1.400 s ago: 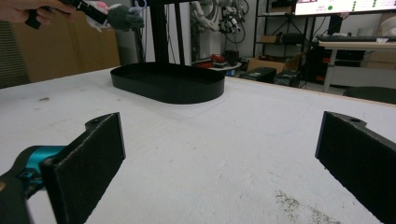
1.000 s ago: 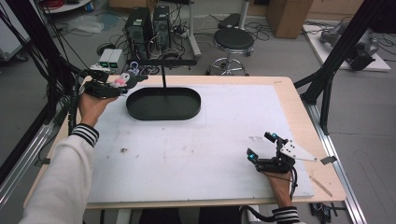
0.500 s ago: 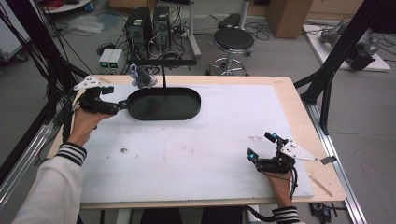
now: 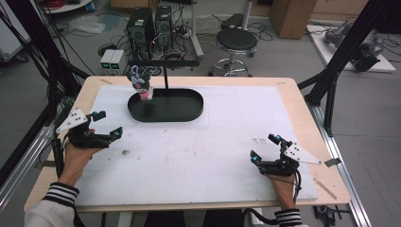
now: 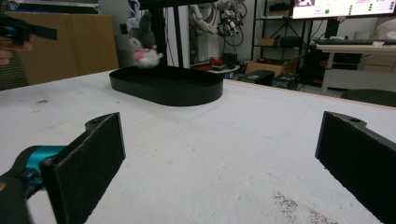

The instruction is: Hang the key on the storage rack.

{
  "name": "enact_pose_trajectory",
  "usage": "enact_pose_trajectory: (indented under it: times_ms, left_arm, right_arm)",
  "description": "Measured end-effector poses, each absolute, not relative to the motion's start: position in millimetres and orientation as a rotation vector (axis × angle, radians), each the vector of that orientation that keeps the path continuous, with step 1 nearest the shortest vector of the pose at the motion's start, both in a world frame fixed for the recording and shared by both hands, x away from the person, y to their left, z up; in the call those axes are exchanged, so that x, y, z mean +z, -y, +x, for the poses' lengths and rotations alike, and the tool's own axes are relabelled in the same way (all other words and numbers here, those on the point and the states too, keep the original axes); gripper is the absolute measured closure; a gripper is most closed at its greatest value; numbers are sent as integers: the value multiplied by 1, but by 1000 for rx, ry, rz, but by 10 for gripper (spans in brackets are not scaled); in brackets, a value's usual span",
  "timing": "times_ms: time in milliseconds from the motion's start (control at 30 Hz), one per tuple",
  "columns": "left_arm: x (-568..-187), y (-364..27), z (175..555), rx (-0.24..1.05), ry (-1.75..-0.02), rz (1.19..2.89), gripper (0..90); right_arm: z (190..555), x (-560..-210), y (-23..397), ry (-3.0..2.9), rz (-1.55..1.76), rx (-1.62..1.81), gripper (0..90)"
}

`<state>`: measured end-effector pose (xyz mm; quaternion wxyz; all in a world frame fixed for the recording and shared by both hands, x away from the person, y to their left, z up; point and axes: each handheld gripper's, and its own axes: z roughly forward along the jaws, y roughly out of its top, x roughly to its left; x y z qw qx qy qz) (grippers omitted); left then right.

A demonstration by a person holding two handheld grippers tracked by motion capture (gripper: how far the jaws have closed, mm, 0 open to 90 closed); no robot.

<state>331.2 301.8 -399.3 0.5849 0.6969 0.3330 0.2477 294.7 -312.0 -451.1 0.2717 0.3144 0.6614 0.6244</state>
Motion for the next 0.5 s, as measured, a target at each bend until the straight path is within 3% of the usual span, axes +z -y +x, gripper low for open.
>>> enact_pose_trajectory:
  times_ms: [500]
  left_arm:
    - [-445,-302,272,673,-699,1503,17]
  right_arm:
    - [293,-451,311,-1783,854,1674,4]
